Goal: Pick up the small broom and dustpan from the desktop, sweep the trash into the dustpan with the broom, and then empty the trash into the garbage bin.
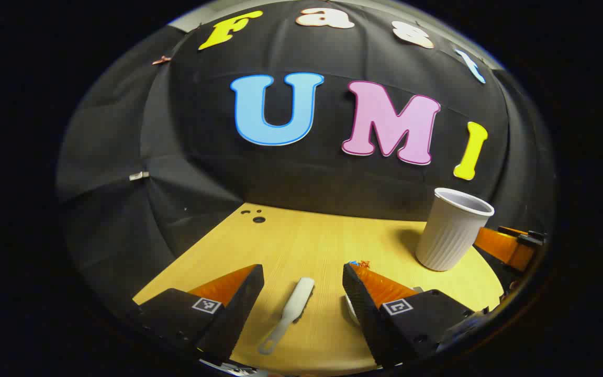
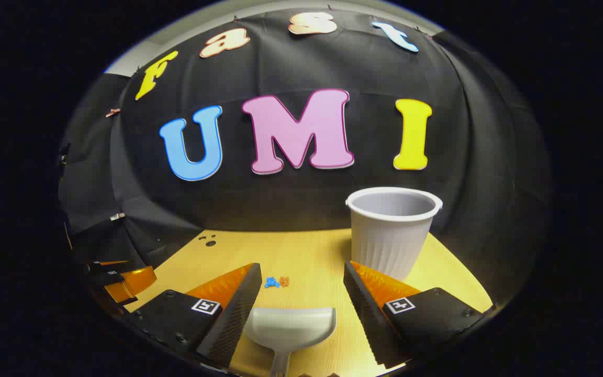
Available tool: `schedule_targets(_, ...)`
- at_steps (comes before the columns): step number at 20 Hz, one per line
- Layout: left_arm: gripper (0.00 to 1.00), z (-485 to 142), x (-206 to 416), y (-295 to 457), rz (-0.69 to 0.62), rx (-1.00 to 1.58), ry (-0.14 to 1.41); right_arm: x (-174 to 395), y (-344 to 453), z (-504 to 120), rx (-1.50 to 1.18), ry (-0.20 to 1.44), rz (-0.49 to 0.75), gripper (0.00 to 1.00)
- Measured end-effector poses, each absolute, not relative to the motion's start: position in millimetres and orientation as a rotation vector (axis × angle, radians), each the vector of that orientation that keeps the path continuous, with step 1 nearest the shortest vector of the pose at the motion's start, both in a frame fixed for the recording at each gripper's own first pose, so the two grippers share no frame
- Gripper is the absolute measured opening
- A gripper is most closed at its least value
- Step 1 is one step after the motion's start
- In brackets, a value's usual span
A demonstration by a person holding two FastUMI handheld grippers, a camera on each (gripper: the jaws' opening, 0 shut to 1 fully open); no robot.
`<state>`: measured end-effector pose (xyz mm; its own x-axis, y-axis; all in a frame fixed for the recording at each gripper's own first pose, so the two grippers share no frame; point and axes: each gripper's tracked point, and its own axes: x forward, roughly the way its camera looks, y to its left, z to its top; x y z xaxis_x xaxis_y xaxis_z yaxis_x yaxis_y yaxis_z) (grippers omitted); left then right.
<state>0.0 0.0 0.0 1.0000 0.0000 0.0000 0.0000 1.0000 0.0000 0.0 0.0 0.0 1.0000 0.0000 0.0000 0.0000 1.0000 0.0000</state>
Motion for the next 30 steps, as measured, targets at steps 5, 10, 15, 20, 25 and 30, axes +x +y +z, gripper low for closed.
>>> schedule_targets(5,0.95,-3,4,-6,-0.06,0.063,0.0,5,-1,-10,0.058,0.056,-0.011,0.98)
schedule_targets(10,0.96,-23,1,-8,-0.092,0.05,0.042,-4,21,-37,0.035,0.146,0.026,0.98)
schedule_targets(15,0.95,-30,0,-2,-0.099,0.044,0.047,-14,19,-44,0.005,0.16,0.032,0.98)
schedule_targets(20,0.95,-48,11,14,-0.105,0.036,0.093,-10,9,-45,0.018,0.158,-0.002,0.98)
schedule_targets(25,0.96,-90,33,28,-0.13,0.029,0.263,-10,8,-62,0.034,0.202,-0.009,0.99)
schedule_targets(30,0.96,-132,54,36,-0.116,0.053,0.42,-8,15,-85,0.053,0.262,-0.005,0.98)
